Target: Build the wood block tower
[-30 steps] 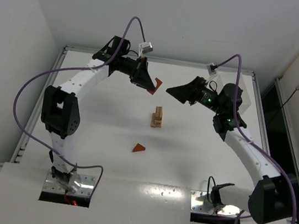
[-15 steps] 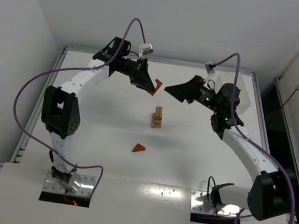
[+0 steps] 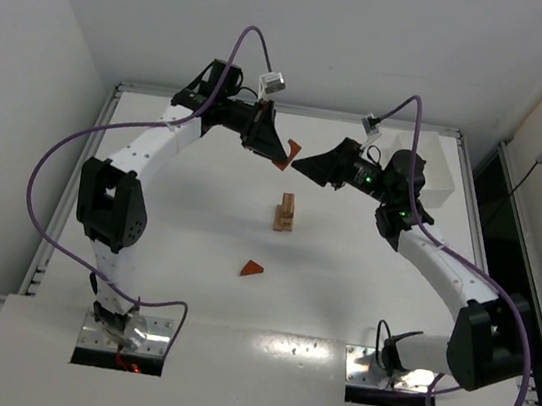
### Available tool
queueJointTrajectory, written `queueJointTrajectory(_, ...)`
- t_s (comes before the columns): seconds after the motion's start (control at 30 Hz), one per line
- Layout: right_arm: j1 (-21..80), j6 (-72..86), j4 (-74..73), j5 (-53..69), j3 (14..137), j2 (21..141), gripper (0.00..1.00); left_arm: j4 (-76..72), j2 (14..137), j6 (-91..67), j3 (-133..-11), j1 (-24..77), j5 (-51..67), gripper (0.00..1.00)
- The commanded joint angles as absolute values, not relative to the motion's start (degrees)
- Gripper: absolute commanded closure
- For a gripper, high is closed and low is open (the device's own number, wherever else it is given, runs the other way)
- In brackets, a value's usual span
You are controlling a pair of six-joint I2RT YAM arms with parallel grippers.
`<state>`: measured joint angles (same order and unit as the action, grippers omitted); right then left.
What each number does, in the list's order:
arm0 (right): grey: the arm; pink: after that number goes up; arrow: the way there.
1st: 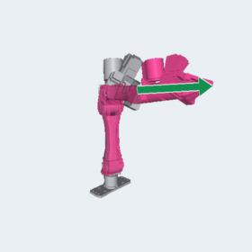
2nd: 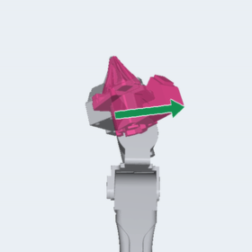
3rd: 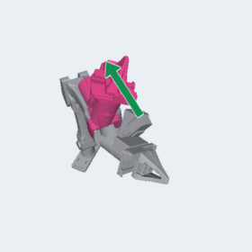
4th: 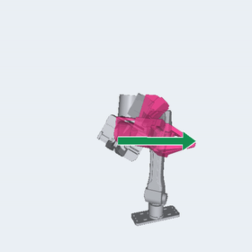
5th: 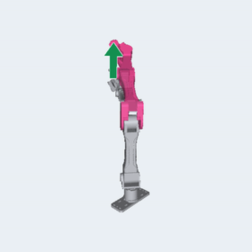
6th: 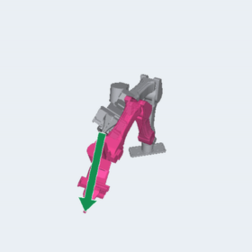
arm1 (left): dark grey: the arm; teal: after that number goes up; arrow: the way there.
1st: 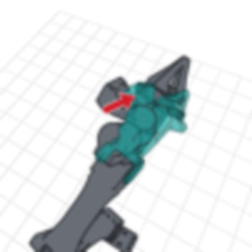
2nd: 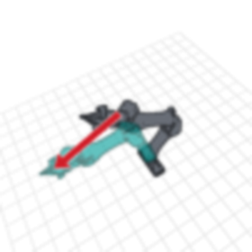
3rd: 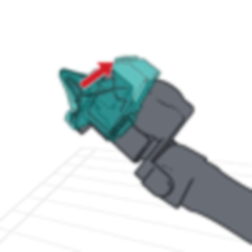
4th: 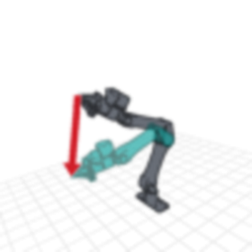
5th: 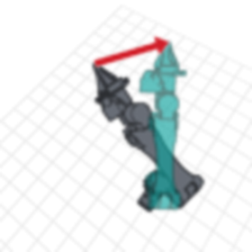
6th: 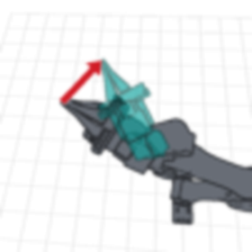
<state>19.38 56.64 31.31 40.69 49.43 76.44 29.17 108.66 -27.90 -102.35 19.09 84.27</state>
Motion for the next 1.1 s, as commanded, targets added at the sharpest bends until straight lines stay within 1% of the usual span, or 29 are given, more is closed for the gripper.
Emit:
queueJointTrajectory(0.0,19.8,56.4,36.3,40.3,49.6,76.6,0.27,27.9,107.2,-28.9,-104.2,20.0,92.7,1.00)
queueJointTrajectory(0.4,20.3,57.0,38.7,40.3,52.4,78.3,0.35,27.3,107.2,-28.9,-103.7,21.6,92.7,1.00)
queueJointTrajectory(0.63,20.3,57.5,39.2,40.3,53.0,78.8,0.42,27.3,107.2,-28.9,-102.7,21.6,92.7,1.00)
queueJointTrajectory(0.73,20.3,57.5,39.7,40.3,54.0,78.8,0.47,27.3,107.2,-28.9,-102.7,21.6,92.7,1.00)
queueJointTrajectory(0.77,20.3,57.5,39.7,40.3,54.1,78.8,0.51,27.3,107.2,-28.9,-102.7,22.1,92.7,1.00)
queueJointTrajectory(0.83,20.3,58.0,40.3,40.8,54.1,78.8,0.56,27.3,107.8,-28.9,-102.7,22.1,92.7,1.00)
queueJointTrajectory(0.9,20.3,58.0,40.3,40.8,54.6,78.8,0.59,27.3,107.8,-28.9,-102.7,22.1,92.7,1.00)
queueJointTrajectory(0.93,20.3,58.0,40.3,40.8,54.6,78.8,0.59,27.3,107.8,-28.9,-102.7,22.1,92.7,1.00)
queueJointTrajectory(1.0,20.3,58.0,40.9,40.8,54.6,78.8,0.64,27.3,107.8,-28.9,-102.7,22.1,92.7,1.00)
queueJointTrajectory(1.07,20.3,58.0,40.9,40.8,55.1,78.8,0.74,27.3,107.8,-28.9,-102.1,22.1,92.7,1.00)
